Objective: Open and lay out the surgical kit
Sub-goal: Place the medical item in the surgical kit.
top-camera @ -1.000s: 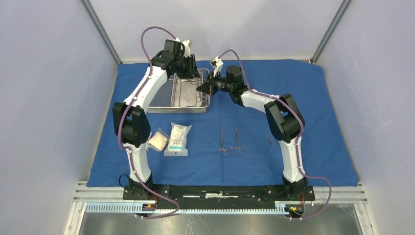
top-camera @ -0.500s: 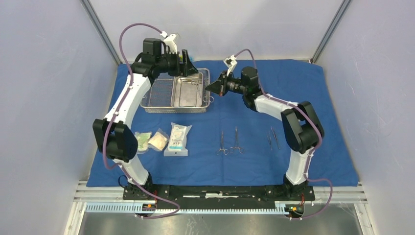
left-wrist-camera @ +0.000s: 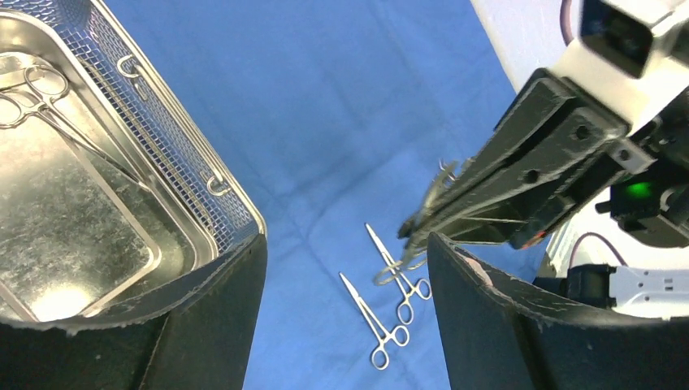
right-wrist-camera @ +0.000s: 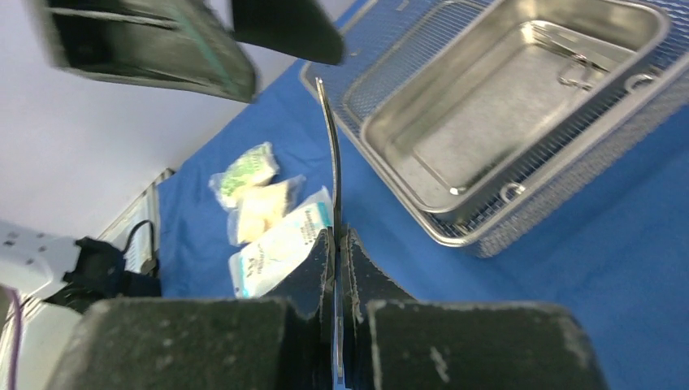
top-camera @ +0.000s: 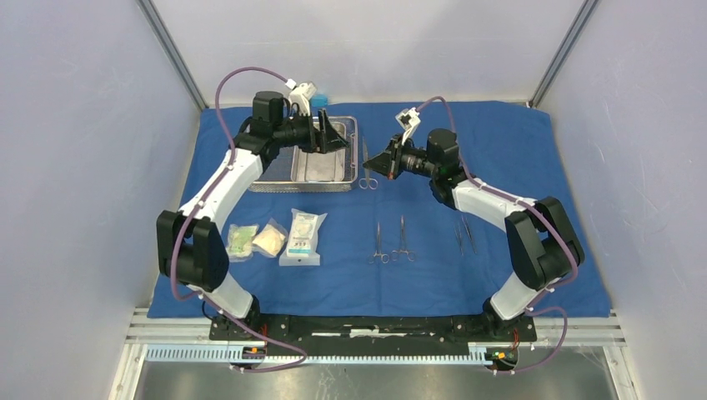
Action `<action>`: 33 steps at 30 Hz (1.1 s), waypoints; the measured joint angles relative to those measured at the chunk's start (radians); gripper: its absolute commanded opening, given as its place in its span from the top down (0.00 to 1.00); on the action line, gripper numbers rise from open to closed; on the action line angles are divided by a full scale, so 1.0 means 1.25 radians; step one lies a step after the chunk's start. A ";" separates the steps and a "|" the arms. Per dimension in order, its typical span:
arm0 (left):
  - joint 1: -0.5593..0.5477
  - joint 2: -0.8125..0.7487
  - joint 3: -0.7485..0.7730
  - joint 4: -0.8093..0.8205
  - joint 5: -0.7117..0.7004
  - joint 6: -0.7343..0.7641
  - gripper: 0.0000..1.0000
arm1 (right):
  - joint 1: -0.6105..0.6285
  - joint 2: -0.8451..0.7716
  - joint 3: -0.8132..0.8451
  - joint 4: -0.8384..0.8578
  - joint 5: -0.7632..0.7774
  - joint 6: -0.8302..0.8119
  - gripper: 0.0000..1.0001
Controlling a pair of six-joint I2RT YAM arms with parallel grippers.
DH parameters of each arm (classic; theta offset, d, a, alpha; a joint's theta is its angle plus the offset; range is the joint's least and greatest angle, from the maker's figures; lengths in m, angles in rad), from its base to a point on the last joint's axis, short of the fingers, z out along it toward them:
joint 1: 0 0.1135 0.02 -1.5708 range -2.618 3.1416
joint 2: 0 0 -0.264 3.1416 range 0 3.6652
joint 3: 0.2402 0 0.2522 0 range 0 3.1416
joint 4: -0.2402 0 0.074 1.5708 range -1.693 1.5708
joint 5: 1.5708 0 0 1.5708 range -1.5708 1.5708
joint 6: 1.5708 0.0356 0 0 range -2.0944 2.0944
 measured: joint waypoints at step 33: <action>-0.229 0.121 0.089 -0.085 -0.418 -0.151 0.42 | 0.010 -0.003 0.000 -0.190 0.174 -0.053 1.00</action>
